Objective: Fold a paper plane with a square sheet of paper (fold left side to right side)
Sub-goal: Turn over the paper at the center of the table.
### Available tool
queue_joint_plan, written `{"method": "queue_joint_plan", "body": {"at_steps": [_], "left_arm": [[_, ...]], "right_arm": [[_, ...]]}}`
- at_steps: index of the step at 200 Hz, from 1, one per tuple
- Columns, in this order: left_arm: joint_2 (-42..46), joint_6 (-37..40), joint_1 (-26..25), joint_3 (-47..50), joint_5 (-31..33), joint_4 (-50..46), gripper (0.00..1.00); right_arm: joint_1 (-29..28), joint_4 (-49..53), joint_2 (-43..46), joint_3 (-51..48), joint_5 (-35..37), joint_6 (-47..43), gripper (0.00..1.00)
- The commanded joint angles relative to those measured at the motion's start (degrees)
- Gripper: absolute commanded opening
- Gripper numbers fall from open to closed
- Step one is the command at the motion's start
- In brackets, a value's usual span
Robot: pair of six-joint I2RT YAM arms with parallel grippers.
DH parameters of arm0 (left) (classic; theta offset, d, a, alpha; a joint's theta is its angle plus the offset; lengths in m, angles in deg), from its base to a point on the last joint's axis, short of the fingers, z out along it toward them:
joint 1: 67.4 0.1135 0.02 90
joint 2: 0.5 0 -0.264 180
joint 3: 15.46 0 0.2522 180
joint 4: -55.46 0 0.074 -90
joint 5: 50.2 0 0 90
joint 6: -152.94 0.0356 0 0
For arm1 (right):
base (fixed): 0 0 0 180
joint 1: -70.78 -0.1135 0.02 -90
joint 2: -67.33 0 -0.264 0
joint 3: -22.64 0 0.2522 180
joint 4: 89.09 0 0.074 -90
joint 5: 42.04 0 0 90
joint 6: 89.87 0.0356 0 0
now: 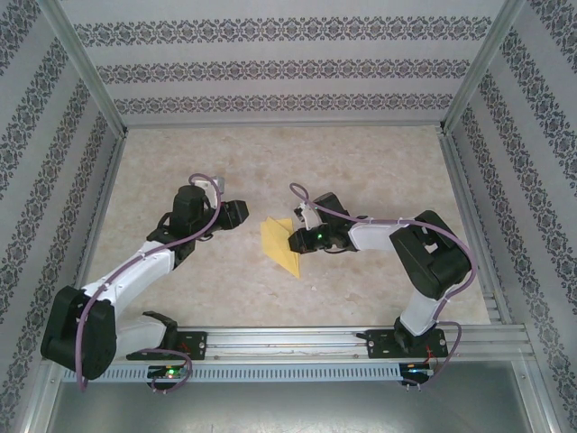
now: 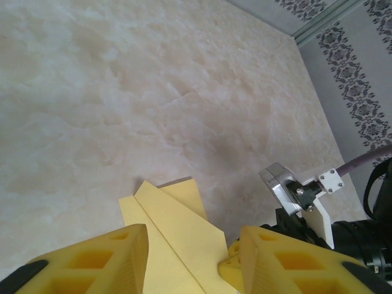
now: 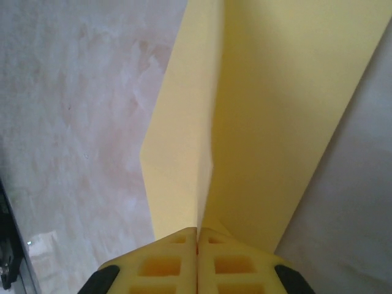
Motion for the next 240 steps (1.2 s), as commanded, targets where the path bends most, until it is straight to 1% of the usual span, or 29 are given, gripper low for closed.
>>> {"method": "queue_joint_plan", "body": {"at_steps": [1,30,60,91,111,121,137,156,196,240], "left_arm": [[3.3,-0.2,0.9,0.7,-1.3,1.8,0.47],[7.6,-0.7,1.2,1.8,-3.7,5.8,0.53],[11.4,-2.1,1.3,2.1,-9.6,11.6,0.61],[12.6,-6.8,1.4,1.3,-17.5,20.5,0.62],[11.7,-9.8,1.3,-0.8,-22.4,22.8,0.62],[11.4,-11.2,1.1,-1.4,-23.8,24.3,0.62],[10.7,-12.8,0.3,-1.7,-24.6,26.7,0.61],[9.4,-12.8,-1.2,-2.4,-25.0,27.4,0.61],[6.4,-13.5,-3.6,-3.6,-26.0,29.8,0.61],[3.4,-12.4,-6.0,-4.8,-25.4,29.3,0.60]], "right_arm": [[1.3,-2.2,4.8,-1.4,-2.3,0.4,0.01],[2.9,-3.9,11.5,-3.7,-4.5,0.4,0.00],[5.2,-8.6,18.5,-5.8,-7.5,1.1,0.00],[6.7,-15.4,24.8,-6.4,-11.2,3.2,0.00],[6.8,-19.5,28.9,-6.8,-12.5,4.3,0.00],[6.9,-21.6,30.7,-7.1,-12.8,5.1,0.00],[6.7,-25.3,33.0,-7.9,-13.1,6.8,0.00],[6.3,-28.4,34.4,-8.6,-13.6,8.4,0.00],[4.6,-29.8,35.0,-8.8,-14.5,8.9,0.00],[2.9,-30.5,34.3,-8.3,-14.6,8.6,0.00]]}}
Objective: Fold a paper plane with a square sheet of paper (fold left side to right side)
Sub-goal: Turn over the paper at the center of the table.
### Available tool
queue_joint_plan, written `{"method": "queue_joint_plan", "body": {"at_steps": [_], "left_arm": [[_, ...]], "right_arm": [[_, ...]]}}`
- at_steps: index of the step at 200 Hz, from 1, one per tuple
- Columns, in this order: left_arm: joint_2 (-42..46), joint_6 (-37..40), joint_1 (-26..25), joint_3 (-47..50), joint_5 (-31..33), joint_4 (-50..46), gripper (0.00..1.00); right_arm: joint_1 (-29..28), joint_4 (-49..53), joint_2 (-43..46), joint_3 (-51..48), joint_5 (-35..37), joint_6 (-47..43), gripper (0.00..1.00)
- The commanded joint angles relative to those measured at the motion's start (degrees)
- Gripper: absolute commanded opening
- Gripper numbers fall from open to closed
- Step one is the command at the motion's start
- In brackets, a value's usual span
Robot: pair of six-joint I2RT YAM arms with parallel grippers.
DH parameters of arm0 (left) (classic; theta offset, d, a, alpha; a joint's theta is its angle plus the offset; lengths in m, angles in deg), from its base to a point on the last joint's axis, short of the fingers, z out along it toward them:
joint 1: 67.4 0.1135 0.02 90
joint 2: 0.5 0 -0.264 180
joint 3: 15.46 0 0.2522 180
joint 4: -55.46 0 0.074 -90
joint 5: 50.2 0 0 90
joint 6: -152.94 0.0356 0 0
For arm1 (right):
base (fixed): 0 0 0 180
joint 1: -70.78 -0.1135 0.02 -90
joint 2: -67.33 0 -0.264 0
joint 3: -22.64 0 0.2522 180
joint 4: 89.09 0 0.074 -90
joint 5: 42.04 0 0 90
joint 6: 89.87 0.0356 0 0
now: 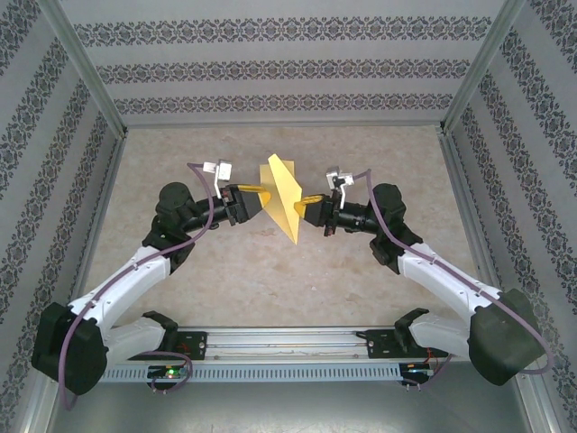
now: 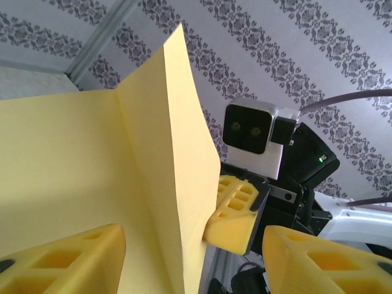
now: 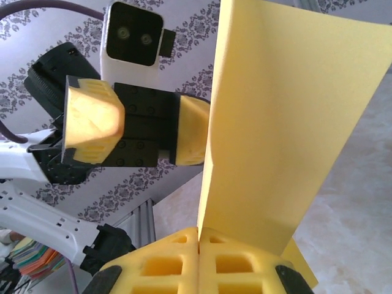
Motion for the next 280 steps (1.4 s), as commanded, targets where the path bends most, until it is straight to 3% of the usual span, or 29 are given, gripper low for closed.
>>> {"method": "queue_joint_plan", "body": {"at_steps": [1,54,151,204,280], "left_arm": [[-1.1,0.0,-1.4,-2.2,-0.9,3.5,0.60],[-3.6,1.0,-3.3,-3.5,0.0,2.3,0.53],[-4.6,1.6,-3.8,-3.7,1.6,2.1,0.12],[-4.2,0.3,-3.9,-2.7,2.6,5.2,0.02],[-4.4,0.0,-3.9,-2.9,2.4,6.6,0.02]], "right_arm": [[-0.9,-3.7,0.2,0.1,-1.7,-0.2,0.00],[-2.1,-3.7,-1.0,0.7,-1.7,-0.4,0.00],[-2.3,-3.8,-1.3,0.7,-0.2,-0.1,0.01],[-1.5,-2.1,0.7,0.4,1.6,0.6,0.19],[1.6,6.7,11.3,-5.9,10.3,-0.3,0.63]]}}
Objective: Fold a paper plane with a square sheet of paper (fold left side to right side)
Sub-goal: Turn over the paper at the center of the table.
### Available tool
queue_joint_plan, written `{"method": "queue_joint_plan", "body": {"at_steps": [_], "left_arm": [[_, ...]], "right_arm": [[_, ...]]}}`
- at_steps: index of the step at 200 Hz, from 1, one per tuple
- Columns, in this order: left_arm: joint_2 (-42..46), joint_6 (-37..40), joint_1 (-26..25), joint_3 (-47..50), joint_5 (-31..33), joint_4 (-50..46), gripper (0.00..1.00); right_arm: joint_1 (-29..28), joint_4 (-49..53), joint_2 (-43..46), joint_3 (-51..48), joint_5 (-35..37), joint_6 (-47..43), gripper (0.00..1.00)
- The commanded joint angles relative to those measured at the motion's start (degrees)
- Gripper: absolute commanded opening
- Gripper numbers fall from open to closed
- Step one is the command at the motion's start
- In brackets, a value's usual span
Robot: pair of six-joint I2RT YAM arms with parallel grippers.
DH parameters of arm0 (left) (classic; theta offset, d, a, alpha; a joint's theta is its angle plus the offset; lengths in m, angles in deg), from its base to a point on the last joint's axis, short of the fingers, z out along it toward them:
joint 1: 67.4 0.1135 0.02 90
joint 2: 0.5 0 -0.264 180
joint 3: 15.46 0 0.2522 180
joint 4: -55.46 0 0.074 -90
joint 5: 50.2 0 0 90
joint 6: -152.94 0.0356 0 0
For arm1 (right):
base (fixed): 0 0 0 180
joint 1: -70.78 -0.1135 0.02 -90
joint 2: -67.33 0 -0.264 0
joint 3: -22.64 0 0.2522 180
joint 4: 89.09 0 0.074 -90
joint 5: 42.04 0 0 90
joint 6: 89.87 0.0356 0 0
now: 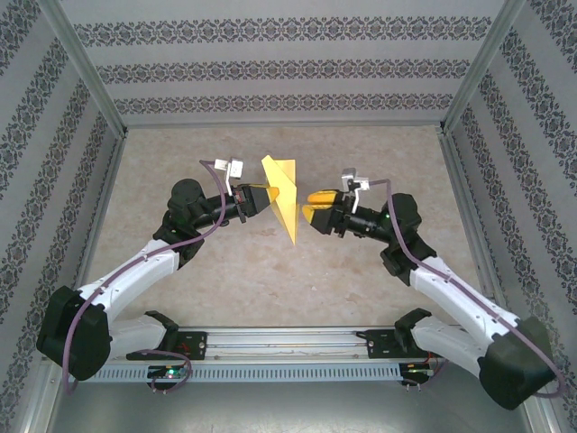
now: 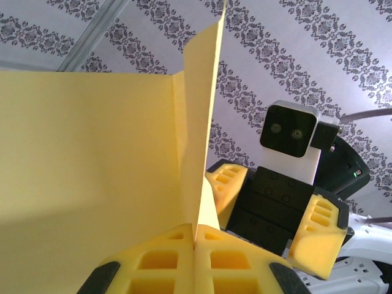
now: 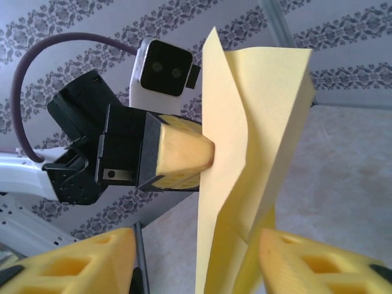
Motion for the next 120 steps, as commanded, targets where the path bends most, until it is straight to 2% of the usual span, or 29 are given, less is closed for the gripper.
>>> {"method": "queue_joint_plan", "body": {"at_steps": [1,16,55,80,120], "left_arm": [[0.2,-0.1,-0.7,-1.0,-0.3,3.7,0.02],[0.1,-0.1,-0.7,-1.0,-0.3,3.7,0.02],[-0.3,-0.5,-0.7,-0.9,-0.5,4.6,0.02],[-0.5,-0.8,-0.8,-0.8,-0.6,5.1,0.02],[-0.9,-1.5,-0.8,-0.7,-0.8,5.8,0.02]], "right_arm": [[0.6,3.7,1.0,-2.5,3.9,-0.5,0.64],[0.5,3.6,0.2,-3.2,3.1,1.1,0.71],[-3.0,2.4,-2.4,-2.2,1.2,1.1,0.82],[-4.8,1.7,-5.0,-0.9,1.9,1.0,0.82],[-6.7,1.3,-8.4,2.7,2.4,0.6,0.72]]}}
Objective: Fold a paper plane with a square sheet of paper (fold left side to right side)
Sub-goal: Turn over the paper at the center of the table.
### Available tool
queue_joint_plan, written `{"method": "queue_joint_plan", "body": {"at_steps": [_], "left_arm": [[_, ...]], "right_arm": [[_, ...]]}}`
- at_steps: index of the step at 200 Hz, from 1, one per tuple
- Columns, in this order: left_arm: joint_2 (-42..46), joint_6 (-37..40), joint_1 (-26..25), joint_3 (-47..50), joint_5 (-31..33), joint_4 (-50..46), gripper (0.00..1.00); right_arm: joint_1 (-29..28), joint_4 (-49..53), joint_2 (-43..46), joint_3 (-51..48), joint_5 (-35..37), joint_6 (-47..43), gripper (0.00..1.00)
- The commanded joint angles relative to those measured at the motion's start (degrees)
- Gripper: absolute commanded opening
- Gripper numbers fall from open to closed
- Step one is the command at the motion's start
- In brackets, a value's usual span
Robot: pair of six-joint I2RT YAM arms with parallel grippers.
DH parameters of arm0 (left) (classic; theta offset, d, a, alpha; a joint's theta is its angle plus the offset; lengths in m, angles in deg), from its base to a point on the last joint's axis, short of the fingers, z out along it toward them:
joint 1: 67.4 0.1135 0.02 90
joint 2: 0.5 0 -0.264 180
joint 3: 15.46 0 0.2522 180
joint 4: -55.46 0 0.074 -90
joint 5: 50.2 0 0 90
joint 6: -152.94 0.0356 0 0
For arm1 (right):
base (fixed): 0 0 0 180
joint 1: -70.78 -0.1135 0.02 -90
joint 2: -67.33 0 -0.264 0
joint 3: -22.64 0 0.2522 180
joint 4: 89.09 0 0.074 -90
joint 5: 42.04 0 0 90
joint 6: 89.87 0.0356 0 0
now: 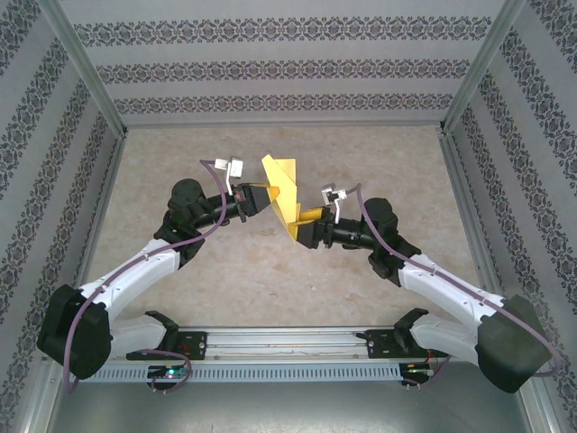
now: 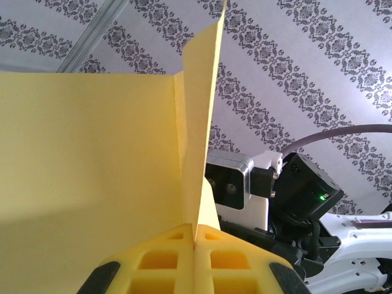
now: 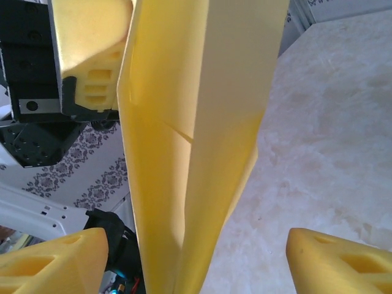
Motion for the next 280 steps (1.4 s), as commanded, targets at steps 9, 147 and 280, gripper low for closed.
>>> {"method": "queue_joint_plan", "body": {"at_steps": [9,147,280], "left_arm": [[-0.4,-1.5,-0.8,-0.7,-0.8,4.8,0.02],[-1.1,-0.8,-0.4,1.3,0.5,5.7,0.17],[23.1,19.6,4.9,4.0,26.0,-30.5,0.57]], "right_arm": [[-0.9,-2.0,-1.3,4.5,0.2,-0.8,0.69],[-0.2,0.5,1.4,5.7,2.1,-0.9,0.18],[-8.5,37.7,1.9,12.5,36.5,-16.3,0.00]]}}
